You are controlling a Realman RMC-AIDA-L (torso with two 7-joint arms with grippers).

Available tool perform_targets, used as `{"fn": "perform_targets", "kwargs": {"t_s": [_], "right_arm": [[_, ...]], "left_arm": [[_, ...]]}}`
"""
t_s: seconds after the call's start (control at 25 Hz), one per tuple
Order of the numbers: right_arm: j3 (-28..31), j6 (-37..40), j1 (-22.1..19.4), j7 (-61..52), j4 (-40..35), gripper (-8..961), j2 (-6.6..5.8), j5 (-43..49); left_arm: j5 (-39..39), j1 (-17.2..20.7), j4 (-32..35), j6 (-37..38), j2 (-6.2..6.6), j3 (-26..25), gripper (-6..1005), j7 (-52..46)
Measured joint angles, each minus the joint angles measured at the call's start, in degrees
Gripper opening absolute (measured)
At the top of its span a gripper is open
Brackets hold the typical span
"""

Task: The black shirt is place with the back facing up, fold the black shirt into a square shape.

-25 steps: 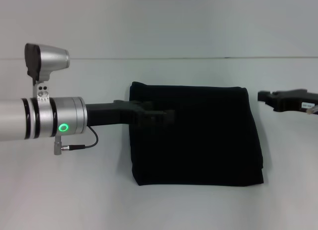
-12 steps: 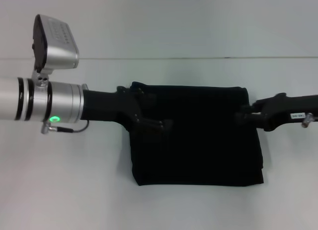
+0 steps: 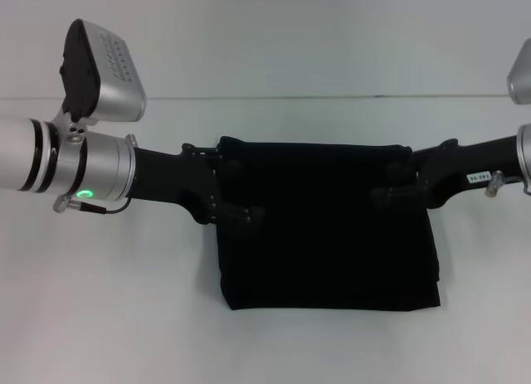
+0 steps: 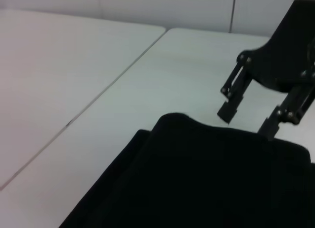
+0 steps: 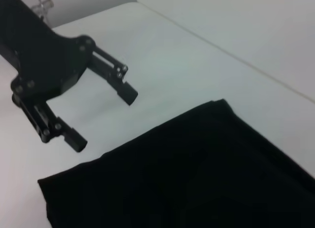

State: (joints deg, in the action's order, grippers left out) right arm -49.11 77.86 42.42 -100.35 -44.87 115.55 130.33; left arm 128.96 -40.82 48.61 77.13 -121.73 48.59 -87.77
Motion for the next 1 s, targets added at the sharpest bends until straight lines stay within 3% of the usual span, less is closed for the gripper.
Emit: {"fn": "perform_targets", "kwargs": {"t_s": [1.0], "right_arm": [[3.7, -1.1, -2.0, 5.9, -0.2, 613, 1.86, -3.7]], "left_arm": [[-2.7, 1.8, -0.3, 0.7, -0.16, -1.4, 886, 2.2]]}}
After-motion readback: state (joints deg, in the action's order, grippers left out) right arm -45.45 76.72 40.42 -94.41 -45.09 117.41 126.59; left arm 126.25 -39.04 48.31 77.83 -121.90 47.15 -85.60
